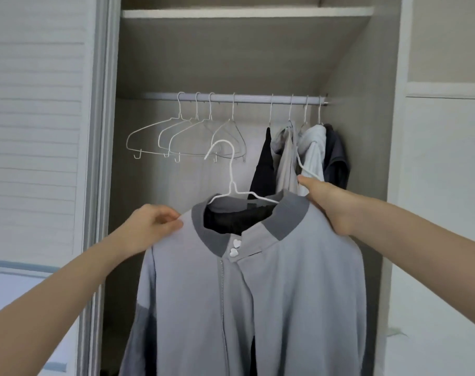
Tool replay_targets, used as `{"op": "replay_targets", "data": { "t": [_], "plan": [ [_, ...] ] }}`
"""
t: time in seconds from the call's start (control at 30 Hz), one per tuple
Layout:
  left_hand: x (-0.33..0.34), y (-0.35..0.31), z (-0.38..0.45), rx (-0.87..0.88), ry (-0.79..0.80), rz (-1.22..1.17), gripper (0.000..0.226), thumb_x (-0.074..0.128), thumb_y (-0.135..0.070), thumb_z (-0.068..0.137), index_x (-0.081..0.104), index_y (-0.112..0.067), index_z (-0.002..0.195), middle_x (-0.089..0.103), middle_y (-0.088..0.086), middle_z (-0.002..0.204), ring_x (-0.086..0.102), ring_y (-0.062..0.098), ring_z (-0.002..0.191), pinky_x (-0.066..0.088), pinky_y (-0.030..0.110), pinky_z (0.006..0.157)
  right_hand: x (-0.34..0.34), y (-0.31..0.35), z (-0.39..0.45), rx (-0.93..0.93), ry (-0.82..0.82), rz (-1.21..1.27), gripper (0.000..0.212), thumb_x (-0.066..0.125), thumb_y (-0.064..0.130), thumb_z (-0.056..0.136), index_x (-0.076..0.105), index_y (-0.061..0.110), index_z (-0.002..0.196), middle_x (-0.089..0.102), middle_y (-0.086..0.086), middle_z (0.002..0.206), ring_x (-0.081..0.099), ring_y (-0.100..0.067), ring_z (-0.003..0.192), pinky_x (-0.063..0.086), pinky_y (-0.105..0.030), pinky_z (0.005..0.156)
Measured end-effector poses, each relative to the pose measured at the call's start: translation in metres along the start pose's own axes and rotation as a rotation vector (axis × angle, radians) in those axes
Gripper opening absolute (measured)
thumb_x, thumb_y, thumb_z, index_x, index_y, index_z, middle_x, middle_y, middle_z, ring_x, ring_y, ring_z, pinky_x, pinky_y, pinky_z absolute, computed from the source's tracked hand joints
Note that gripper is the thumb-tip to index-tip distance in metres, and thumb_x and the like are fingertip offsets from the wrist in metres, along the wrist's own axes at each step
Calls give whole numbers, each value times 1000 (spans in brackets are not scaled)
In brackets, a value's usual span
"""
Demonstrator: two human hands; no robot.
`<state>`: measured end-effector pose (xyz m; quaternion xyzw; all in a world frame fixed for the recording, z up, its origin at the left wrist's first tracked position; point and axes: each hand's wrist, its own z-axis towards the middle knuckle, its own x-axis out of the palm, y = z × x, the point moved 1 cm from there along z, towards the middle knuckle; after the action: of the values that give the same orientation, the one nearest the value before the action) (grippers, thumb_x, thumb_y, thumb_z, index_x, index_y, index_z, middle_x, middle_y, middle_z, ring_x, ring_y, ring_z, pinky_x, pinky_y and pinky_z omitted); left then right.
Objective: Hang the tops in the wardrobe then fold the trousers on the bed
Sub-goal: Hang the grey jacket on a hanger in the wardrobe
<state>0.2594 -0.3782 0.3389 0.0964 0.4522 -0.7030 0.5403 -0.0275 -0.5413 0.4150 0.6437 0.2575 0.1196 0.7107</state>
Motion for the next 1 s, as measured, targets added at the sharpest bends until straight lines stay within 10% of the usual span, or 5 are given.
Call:
{"op": "replay_targets", "data": {
  "t": [0.23,0.37,0.5,0.7,1.0],
  "plan": [
    [52,-18,5,-131,248,2,71,52,-39,99,15,-19,156,25,0,160,24,18,147,20,27,116,45,23,-21,6,116,171,37,46,36,96,53,8,118,65,-12,112,64,-24,89,49,-29,63],
    [64,-47,-6,-54,264,-376,70,47,-63,90,25,-38,152,26,-26,152,23,-8,134,18,22,113,70,46,-20,-60,36,331,33,44,14,95,59,-1,120,64,-14,117,58,-24,92,51,-32,88],
    [61,-72,-10,7,265,-669,85,55,-75,78,33,-35,150,37,-20,152,38,2,137,28,38,119,86,69,-21,-92,-39,428,25,39,11,99,54,5,81,57,-8,74,53,-20,60,43,-16,34],
    [38,-88,-11,-19,296,-828,44,39,-53,99,60,-30,129,67,-9,125,62,9,117,43,34,107,105,79,-4,-211,-211,374,27,39,15,99,48,12,73,50,-6,76,46,-18,61,40,-24,56],
    [50,-70,-7,125,130,-510,91,79,-50,66,30,-43,142,52,-30,131,53,-9,117,43,21,101,113,115,46,-405,-376,201,40,31,22,104,49,-4,129,57,-19,128,53,-33,117,42,-31,90]
  ]
}}
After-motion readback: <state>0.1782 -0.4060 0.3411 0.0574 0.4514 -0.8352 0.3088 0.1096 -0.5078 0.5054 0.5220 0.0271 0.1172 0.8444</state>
